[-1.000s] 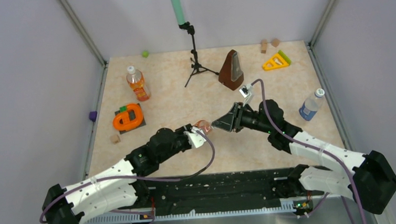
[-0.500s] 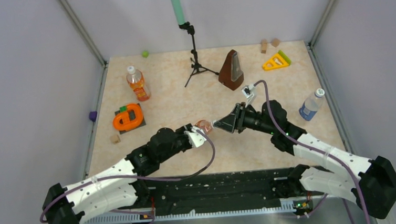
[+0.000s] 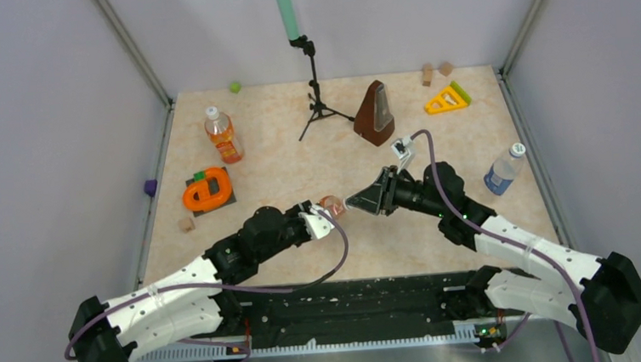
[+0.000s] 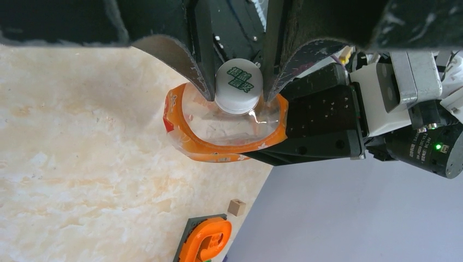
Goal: Unscrew the bottle caps
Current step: Unscrew the bottle cap from the plastic bottle.
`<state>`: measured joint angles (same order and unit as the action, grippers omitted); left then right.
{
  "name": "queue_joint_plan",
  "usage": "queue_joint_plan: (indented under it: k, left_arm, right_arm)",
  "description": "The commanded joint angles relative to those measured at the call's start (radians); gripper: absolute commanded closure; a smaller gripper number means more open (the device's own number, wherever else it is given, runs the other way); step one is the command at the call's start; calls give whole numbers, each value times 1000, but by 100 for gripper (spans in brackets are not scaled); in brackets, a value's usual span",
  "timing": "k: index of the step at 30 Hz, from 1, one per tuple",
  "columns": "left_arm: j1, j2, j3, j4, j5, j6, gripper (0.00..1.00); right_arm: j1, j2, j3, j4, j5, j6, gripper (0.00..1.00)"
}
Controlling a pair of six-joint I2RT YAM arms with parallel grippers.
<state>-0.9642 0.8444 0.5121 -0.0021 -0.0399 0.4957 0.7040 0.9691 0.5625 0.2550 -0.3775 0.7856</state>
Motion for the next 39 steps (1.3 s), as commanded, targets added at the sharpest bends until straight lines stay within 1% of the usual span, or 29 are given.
queue_joint_plan:
  k: [1, 3, 4, 6, 8, 9, 15, 19, 22, 28, 30, 32, 34, 35, 36, 37, 39]
  left_arm:
    - [-5, -12, 19, 41, 28, -30, 100]
    - [-4, -14, 19, 43, 26, -51, 100]
    - [-4, -12, 23, 41, 23, -58, 100]
    - [-5, -9, 28, 32, 21, -64, 100]
    - [-5, -6, 33, 25, 27, -70, 100]
    - [-5, -5, 37, 19, 32, -74, 100]
    - [9, -11, 56, 5, 194, -102, 100]
    - [77, -7, 76, -26, 361, -150, 100]
    - [127, 7, 91, -46, 457, -180, 100]
    - [167, 50, 132, -78, 560, -200, 100]
    - [170, 65, 147, -90, 548, -203, 100]
    - [170, 66, 147, -83, 506, -196, 100]
    - [169, 58, 135, -64, 433, -183, 100]
    - [170, 54, 123, -55, 391, -170, 100]
    - [170, 48, 114, -47, 359, -150, 100]
    - [170, 40, 101, -38, 309, -140, 100]
    - [168, 26, 76, -21, 257, -117, 100]
  right_arm:
    - [2, -12, 13, 24, -4, -15, 71]
    - [2, -12, 12, 24, -11, -19, 73]
    - [2, -12, 11, 25, -15, -22, 77]
    - [2, -11, 11, 22, -25, -30, 81]
    - [2, -12, 13, 16, -39, -46, 87]
    - [2, -11, 15, 13, -51, -58, 88]
    - [2, -39, -13, 34, -167, -139, 88]
    - [2, -69, -33, 22, -193, -191, 88]
    - [2, -72, -36, -1, -200, -220, 88]
    - [2, -66, -39, 3, -221, -242, 87]
    - [2, -68, -38, 2, -216, -246, 82]
    - [2, -68, -33, -4, -197, -242, 68]
    - [2, -74, -22, -7, -146, -216, 59]
    - [1, -77, -15, -18, -102, -193, 52]
    - [2, -79, -4, -30, -61, -172, 48]
    - [1, -77, 8, -32, -41, -157, 46]
    - [2, -78, 12, 4, -44, -120, 45]
